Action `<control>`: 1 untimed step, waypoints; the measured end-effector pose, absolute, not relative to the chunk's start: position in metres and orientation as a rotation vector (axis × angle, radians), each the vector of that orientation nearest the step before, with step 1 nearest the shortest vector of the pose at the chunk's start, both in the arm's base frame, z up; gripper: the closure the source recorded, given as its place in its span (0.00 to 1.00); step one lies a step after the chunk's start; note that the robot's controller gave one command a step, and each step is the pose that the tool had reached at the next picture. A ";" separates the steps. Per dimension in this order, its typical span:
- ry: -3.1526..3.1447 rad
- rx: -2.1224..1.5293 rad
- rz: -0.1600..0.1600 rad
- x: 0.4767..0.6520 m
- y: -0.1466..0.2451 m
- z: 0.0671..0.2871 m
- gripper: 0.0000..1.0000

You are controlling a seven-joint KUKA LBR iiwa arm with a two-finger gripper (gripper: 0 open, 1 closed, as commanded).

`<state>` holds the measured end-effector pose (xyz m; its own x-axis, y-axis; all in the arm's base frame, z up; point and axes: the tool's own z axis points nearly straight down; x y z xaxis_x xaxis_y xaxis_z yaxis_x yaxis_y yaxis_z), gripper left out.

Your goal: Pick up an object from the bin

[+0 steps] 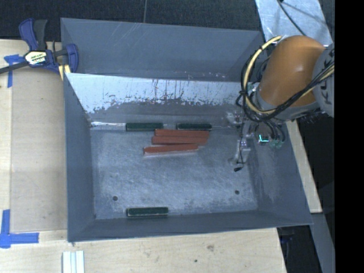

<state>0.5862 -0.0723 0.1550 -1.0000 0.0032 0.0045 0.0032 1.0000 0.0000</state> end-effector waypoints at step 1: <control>-3.144 0.177 -0.001 0.616 0.006 0.072 0.00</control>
Offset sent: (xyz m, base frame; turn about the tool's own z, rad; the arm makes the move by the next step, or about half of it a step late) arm 0.0280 0.0783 -0.0850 -0.1156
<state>0.6160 0.0060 0.0715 -0.9936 -0.1124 -0.0071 -0.1124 0.9937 0.0000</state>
